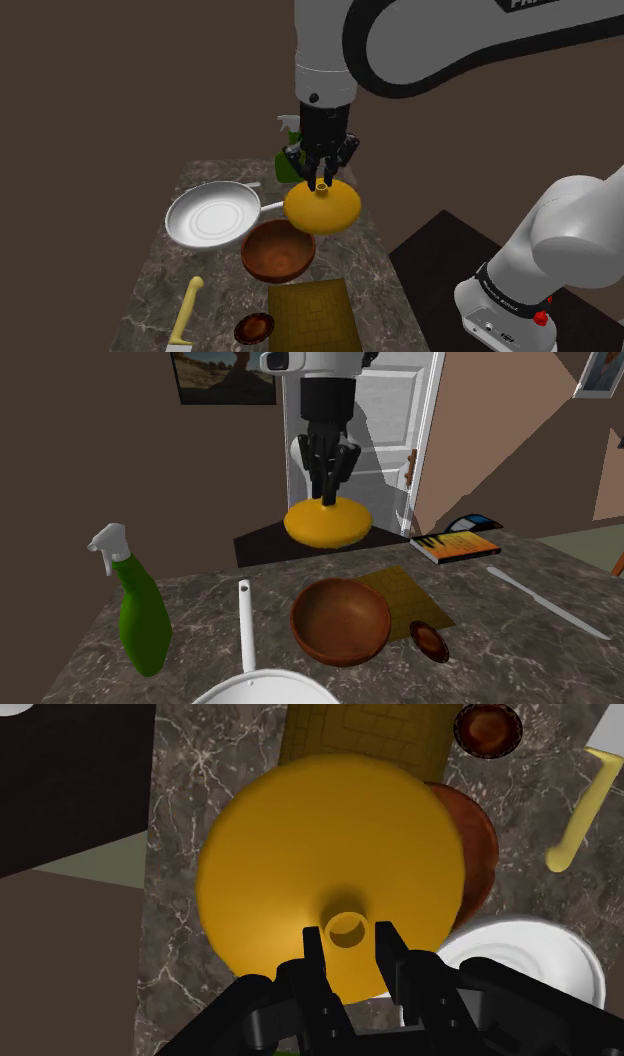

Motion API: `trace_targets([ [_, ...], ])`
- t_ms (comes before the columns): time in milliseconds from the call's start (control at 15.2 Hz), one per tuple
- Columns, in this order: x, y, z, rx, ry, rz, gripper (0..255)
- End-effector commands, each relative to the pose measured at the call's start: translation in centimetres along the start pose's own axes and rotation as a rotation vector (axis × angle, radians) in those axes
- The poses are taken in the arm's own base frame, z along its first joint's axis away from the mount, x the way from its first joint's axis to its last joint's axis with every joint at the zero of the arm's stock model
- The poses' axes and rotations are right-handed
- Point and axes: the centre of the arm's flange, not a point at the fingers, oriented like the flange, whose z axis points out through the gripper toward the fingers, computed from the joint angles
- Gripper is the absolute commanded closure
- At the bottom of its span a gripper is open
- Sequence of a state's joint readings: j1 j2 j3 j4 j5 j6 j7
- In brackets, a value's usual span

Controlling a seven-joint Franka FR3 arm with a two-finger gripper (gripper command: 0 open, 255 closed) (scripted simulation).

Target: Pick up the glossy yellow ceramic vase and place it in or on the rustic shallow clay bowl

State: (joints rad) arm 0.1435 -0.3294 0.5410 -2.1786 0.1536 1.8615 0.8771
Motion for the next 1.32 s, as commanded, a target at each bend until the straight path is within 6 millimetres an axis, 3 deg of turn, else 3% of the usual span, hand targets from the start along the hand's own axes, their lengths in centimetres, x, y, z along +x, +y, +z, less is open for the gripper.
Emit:
trace_targets([
  [0,0.5,-2.5,-0.8,0.001,-0.001,0.001,255],
  [330,1.8,-8.5,-2.4,0.001,-0.001,0.001,255],
  [1254,1.8,-8.7,5.0,0.001,-0.001,0.001,255],
])
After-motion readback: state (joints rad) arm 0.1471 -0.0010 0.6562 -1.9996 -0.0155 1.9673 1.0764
